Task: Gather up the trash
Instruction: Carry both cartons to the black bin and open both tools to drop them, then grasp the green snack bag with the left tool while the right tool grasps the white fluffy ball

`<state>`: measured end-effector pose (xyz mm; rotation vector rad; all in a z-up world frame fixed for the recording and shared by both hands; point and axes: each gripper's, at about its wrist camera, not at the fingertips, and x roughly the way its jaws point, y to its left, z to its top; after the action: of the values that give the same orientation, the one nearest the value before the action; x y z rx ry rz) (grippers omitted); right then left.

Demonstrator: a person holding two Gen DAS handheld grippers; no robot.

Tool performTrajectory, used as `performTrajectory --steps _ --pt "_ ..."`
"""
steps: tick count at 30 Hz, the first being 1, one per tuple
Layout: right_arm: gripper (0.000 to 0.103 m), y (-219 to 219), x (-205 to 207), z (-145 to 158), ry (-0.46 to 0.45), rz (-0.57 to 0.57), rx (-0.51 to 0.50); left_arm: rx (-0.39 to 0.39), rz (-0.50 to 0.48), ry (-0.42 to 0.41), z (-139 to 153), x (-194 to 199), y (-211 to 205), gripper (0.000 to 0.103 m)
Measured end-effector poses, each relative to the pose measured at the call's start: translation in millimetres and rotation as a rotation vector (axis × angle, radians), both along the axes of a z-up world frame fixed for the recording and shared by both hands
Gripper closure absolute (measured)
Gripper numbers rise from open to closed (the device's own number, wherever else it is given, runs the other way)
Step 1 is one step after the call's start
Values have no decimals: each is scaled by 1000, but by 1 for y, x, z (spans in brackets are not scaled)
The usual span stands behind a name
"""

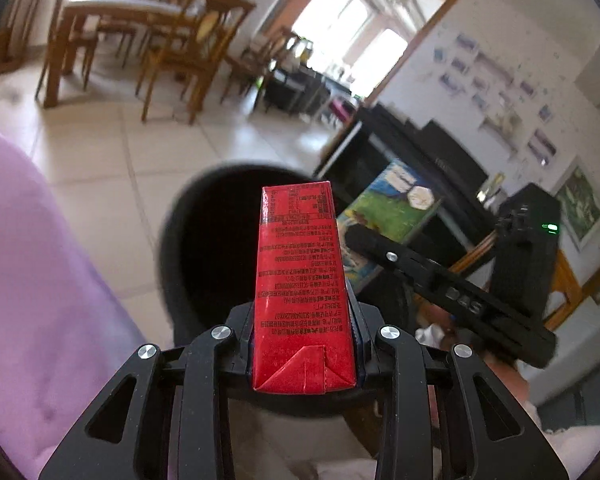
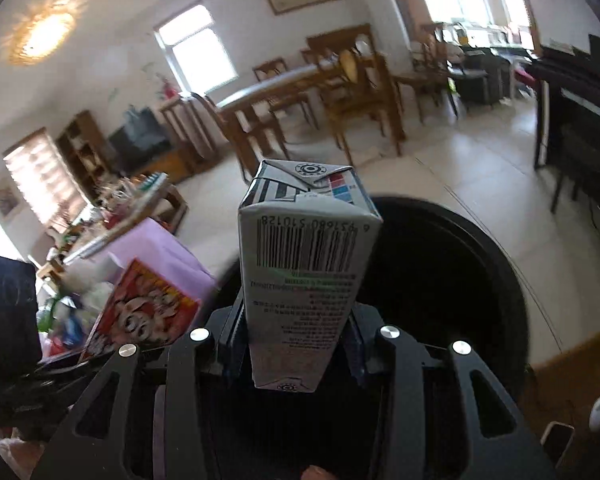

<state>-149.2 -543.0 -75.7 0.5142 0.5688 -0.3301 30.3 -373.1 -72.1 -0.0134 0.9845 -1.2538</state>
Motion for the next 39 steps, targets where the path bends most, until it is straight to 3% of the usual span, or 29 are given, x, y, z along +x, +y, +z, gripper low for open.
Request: performTrajectory --steps 5,7,8,10,11,12,15,22,29,34,39 --pt "60 -3 -14 -27 48 -6 18 89 2 29 -30 2 -34 70" --pt "59 -11 -19 -34 57 -2 30 131 8 11 -41 0 -42 60" --pt "56 -14 -19 -37 60 1 37 146 16 -2 -42 0 -43 44" --pt "46 -14 -22 -35 59 8 25 128 28 -35 -33 0 -36 26" --pt "35 -12 -26 -31 58 11 12 126 41 -58 -28 -3 -32 19" --pt "24 -8 -26 -26 53 13 -2 112 48 -87 -20 -8 -30 19" --pt "22 -2 -26 -17 36 6 -25 86 52 -128 5 -19 -11 17" --pt "22 22 -8 6 -19 62 -61 2 169 -230 58 -29 79 14" --pt "22 91 58 38 -81 278 -68 -13 474 -313 96 13 224 14" --pt "22 155 133 52 -108 462 -66 54 684 -347 116 70 325 14" --pt "22 191 211 49 -66 566 9 193 701 -321 125 157 362 14"
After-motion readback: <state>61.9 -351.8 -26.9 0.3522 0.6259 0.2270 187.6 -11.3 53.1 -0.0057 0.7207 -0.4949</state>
